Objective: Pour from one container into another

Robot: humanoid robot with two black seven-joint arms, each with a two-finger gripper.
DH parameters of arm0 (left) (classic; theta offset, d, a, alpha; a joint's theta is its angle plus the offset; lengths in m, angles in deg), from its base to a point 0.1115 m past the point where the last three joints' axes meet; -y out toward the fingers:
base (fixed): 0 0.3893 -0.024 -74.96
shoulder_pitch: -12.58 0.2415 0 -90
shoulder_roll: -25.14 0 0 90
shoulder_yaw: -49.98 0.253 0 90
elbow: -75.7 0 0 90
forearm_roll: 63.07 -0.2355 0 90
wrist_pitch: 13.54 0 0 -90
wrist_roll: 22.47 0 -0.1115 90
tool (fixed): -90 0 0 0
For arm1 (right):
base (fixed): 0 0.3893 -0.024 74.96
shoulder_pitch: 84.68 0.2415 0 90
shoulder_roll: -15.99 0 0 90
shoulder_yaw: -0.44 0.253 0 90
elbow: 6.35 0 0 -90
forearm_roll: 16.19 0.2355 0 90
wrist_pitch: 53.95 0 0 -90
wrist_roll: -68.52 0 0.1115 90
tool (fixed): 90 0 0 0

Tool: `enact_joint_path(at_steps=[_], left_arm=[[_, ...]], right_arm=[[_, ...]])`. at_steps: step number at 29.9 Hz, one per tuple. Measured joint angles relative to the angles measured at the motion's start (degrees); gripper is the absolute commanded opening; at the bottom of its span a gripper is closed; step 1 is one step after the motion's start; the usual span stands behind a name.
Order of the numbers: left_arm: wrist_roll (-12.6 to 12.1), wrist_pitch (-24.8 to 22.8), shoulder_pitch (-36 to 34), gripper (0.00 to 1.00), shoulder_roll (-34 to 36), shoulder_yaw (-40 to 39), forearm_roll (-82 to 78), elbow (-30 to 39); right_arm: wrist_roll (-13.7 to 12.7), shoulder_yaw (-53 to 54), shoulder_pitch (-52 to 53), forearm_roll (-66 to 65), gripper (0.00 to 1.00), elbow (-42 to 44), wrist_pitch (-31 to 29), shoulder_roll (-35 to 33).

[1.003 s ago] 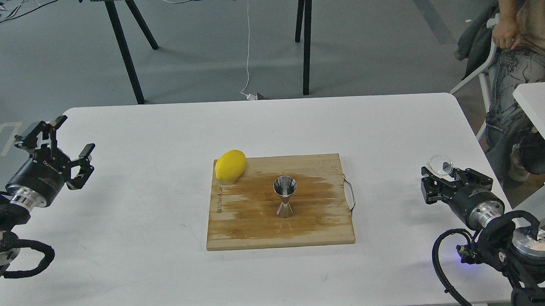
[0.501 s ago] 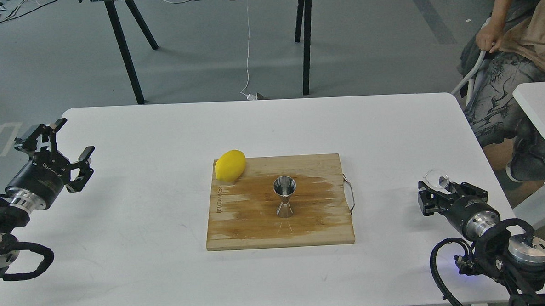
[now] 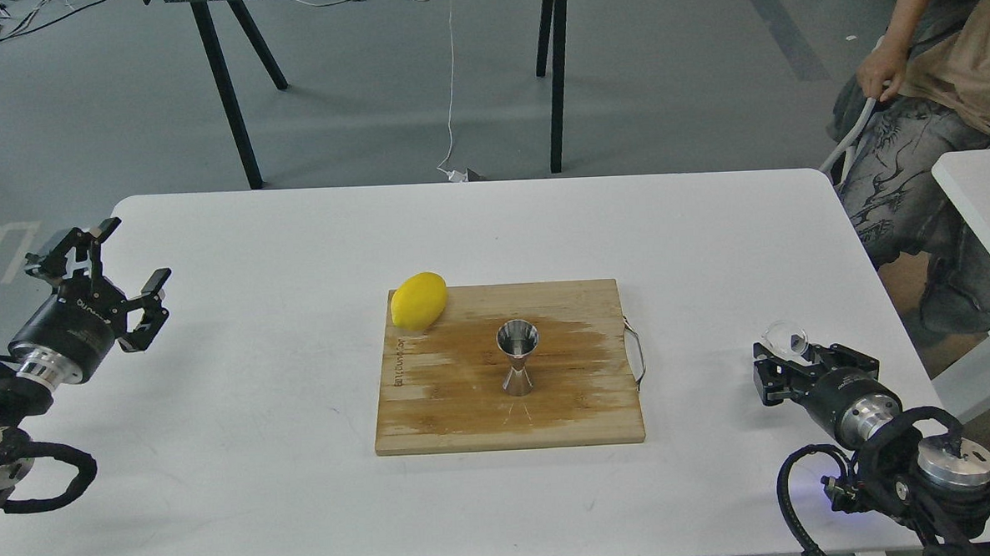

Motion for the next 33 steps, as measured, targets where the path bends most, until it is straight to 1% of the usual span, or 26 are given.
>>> enact_joint_path(at_steps=[2, 7, 18, 24, 33], left_arm=[[0.0, 0.0, 0.0, 0.86, 0.0, 0.0, 0.0, 0.0], [0.0, 0.0, 0.0, 0.86, 0.0, 0.0, 0.0, 0.0], [0.0, 0.0, 0.1, 0.86, 0.0, 0.0, 0.0, 0.0], [0.0, 0.0, 0.1, 0.86, 0.0, 0.0, 0.0, 0.0], [0.0, 0.0, 0.1, 0.86, 0.0, 0.0, 0.0, 0.0]], right_arm=[[0.0, -0.4, 0.0, 0.0, 0.71, -0.2, 0.0, 0.0], [0.1, -0.7, -0.2, 0.0, 0.78, -0.2, 0.0, 0.0], [0.1, -0.7, -0.2, 0.0, 0.91, -0.2, 0.0, 0.0], [0.1, -0.7, -0.2, 0.0, 0.94, -0.2, 0.0, 0.0], [0.1, -0.9, -0.2, 0.0, 0.95, -0.2, 0.7, 0.0]])
